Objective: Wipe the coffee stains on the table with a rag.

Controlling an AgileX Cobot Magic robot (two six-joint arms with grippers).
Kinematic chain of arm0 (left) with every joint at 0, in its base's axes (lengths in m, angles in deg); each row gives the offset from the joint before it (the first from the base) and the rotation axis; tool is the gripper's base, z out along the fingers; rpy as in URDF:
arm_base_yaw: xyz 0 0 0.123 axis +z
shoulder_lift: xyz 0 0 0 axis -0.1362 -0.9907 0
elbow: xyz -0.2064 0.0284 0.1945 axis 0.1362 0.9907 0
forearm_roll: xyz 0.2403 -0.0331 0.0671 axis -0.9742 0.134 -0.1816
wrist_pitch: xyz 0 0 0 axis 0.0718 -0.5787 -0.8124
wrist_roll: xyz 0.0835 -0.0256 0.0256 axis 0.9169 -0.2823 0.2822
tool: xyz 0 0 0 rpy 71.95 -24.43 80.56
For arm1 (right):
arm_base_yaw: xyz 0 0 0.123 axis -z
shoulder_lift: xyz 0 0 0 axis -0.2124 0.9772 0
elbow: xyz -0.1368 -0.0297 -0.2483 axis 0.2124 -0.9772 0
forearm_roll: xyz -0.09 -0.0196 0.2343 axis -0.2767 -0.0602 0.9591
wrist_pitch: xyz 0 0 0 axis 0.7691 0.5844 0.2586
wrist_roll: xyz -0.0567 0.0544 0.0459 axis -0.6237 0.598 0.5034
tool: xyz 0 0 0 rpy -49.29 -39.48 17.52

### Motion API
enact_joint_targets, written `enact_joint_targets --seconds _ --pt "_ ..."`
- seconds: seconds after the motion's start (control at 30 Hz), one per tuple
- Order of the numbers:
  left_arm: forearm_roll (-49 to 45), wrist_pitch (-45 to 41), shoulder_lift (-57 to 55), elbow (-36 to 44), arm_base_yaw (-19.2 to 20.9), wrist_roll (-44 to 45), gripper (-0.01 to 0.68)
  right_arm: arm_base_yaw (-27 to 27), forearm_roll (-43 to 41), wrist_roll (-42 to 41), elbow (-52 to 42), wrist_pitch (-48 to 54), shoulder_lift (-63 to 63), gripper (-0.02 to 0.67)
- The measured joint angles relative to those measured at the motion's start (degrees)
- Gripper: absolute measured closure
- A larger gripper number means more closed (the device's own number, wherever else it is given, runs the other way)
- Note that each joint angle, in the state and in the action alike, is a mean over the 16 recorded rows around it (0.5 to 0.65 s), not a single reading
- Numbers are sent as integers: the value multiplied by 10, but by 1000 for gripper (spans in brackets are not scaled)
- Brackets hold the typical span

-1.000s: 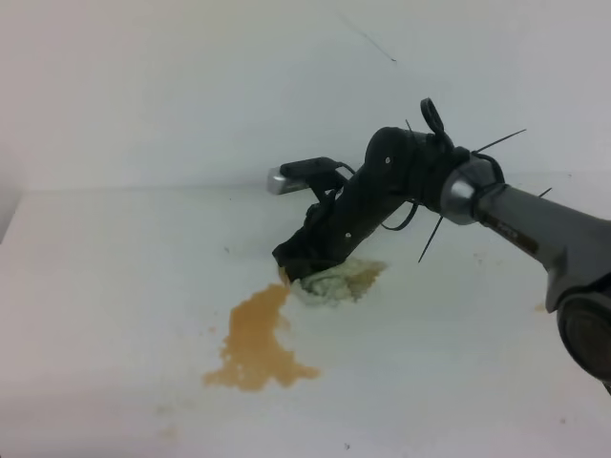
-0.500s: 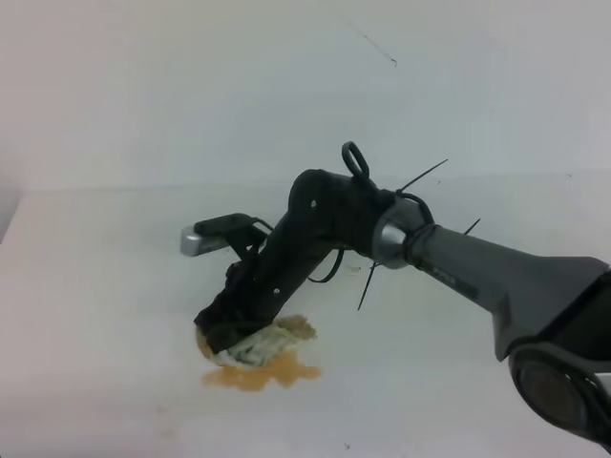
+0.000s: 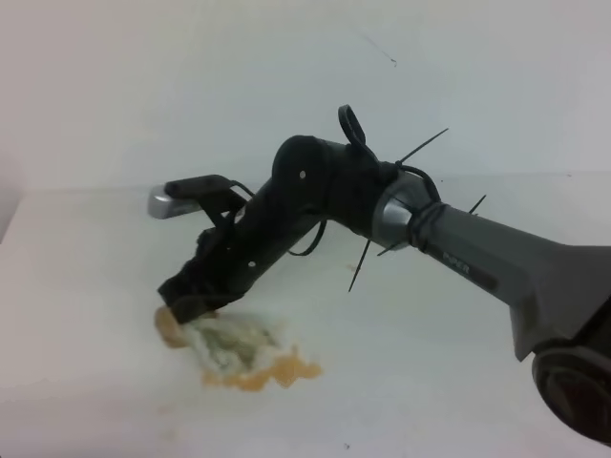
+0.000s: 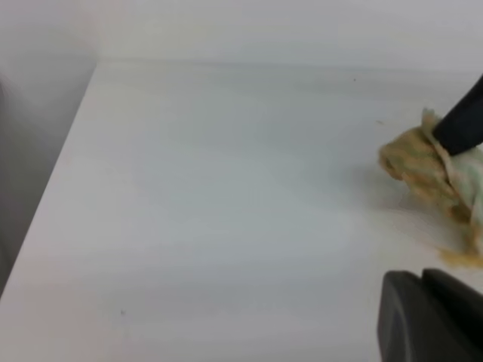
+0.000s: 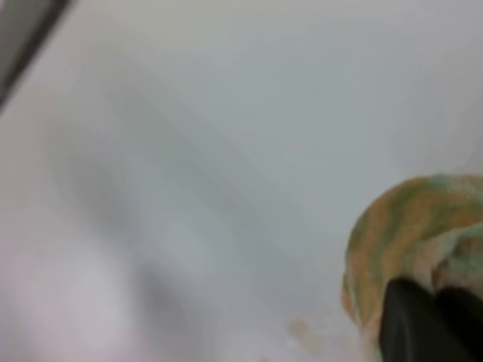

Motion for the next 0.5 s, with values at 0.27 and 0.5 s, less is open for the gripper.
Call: enact_joint_targets --seconds 0.27,0.5 --pt "0 0 0 0 0 0 672 -23 -36 37 -21 6 -15 647" --pt "0 0 0 0 0 0 672 -25 -111 65 -66 14 -18 647"
